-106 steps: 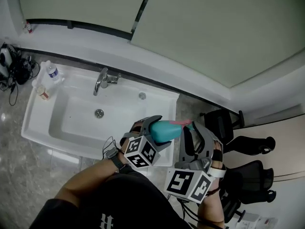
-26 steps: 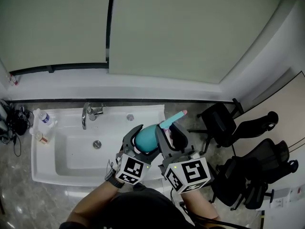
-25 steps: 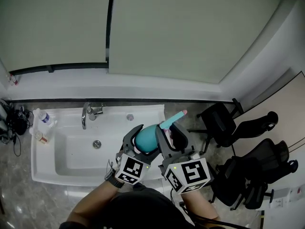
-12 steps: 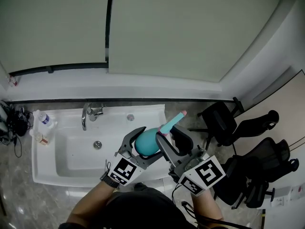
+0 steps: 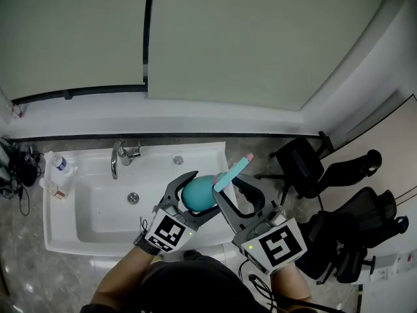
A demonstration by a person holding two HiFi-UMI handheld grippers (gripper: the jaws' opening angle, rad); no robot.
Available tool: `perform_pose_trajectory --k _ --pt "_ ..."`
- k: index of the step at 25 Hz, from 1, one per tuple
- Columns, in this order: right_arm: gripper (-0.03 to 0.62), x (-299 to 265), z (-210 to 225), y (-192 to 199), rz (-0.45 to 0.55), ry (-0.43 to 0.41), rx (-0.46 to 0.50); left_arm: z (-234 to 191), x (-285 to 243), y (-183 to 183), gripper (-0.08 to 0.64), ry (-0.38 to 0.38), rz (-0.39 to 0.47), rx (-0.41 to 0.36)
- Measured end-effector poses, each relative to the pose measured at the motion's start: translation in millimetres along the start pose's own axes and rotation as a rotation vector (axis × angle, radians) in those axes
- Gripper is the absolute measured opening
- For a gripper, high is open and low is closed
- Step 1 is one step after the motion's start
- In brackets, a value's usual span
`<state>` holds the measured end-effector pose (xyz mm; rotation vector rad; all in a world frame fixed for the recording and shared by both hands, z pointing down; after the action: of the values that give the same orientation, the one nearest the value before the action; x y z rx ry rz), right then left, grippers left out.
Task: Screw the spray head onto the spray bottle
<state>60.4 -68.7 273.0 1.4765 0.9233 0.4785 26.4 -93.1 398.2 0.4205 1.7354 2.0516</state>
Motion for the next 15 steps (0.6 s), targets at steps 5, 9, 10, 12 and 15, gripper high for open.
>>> perform_pose_trajectory --k 5,9,10,12,15 --pt "0.139 -3 6 4 -0.048 0.036 -0.085 -4 0 4 0.449 -0.086 -0.009 -0.044" --pt "0.138 -13 12 13 -0.095 0.113 -0.123 -16 -1 15 0.449 -0.309 -0.108 -0.169" --pt "0.138 -15 14 17 -0.103 0.142 -0.152 -20 -1 18 0.449 -0.372 -0.13 -0.205" --pt "0.138 -23 20 25 -0.11 0.199 -0.208 -26 -4 27 0.449 -0.451 -0.162 -0.248" --pt "0.139 -32 23 34 -0.119 0.265 -0.24 -26 -14 40 0.449 -0.416 -0.159 -0.186"
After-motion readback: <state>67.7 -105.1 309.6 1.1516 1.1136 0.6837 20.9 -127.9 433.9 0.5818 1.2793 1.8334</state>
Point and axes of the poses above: the fingertips, and each gripper's own axes: x backward along the fingers, z to its right, y out of its underside, the point moved 4 cm from there along x, backward along the fingers, and after that the axes turned 4 degrees about -x, right-handed, at the moved point
